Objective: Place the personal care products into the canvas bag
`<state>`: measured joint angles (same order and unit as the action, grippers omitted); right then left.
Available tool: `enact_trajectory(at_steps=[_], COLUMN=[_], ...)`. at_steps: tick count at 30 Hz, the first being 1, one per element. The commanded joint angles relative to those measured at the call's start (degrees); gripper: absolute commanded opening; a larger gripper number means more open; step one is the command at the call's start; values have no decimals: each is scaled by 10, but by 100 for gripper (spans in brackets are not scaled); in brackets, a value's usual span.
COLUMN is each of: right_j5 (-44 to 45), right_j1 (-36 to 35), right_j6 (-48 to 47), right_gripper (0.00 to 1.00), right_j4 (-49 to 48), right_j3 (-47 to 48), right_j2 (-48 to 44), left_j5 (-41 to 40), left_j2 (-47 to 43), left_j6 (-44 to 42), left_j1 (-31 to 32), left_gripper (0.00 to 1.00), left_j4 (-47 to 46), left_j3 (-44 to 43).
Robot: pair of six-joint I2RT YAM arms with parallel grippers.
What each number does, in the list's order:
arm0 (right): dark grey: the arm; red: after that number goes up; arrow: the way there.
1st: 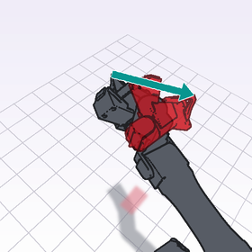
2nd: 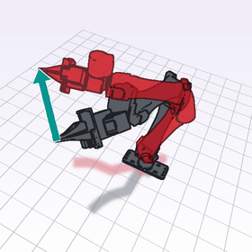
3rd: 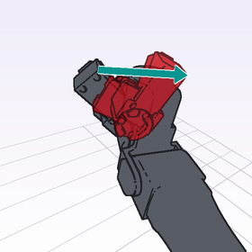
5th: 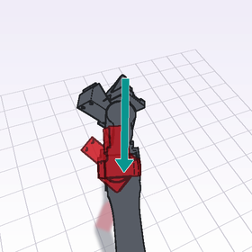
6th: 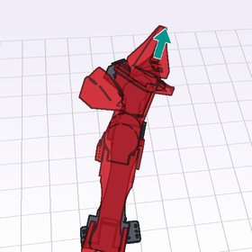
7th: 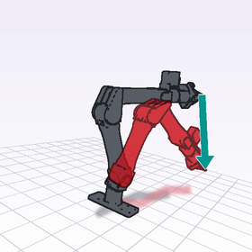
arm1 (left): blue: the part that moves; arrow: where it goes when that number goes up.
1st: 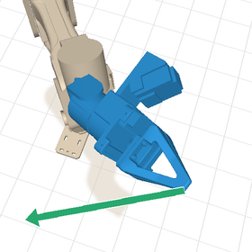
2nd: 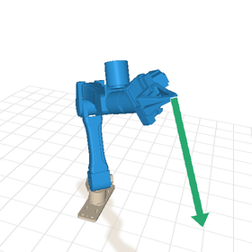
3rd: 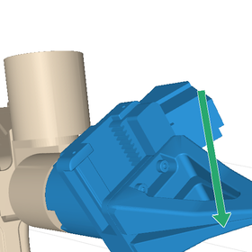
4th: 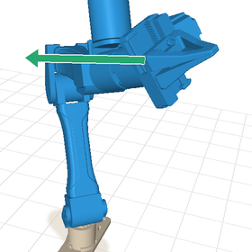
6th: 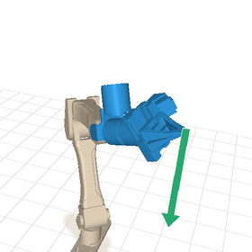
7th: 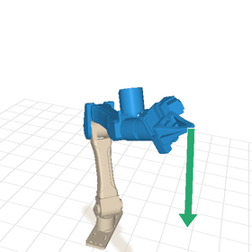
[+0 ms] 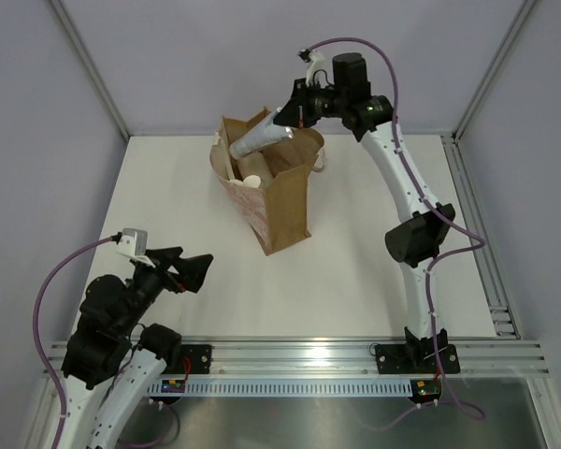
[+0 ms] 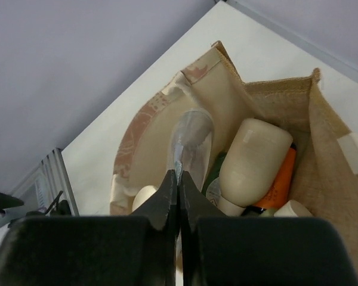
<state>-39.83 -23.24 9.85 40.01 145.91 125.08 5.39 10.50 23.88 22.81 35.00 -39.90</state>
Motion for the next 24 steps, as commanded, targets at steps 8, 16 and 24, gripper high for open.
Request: enact_trajectory(at_steps=[8, 16, 24], right_j5=[104, 146, 227], right_j1=[-43, 2, 129], right_j6=[-49, -138, -102], right_gripper=[84, 99, 99], right_j4=[-98, -56, 40], right_j3=[-87, -231, -491], right_j2=[-5, -213, -450], left_j5=[19, 30, 40], left_j2=[-4, 18, 54], left_j6=[-1, -16, -14], left_j1=[-1, -1, 0], left_gripper=[99, 99, 99], left_j4=[-24, 5, 9], left_j3=[-4, -21, -26])
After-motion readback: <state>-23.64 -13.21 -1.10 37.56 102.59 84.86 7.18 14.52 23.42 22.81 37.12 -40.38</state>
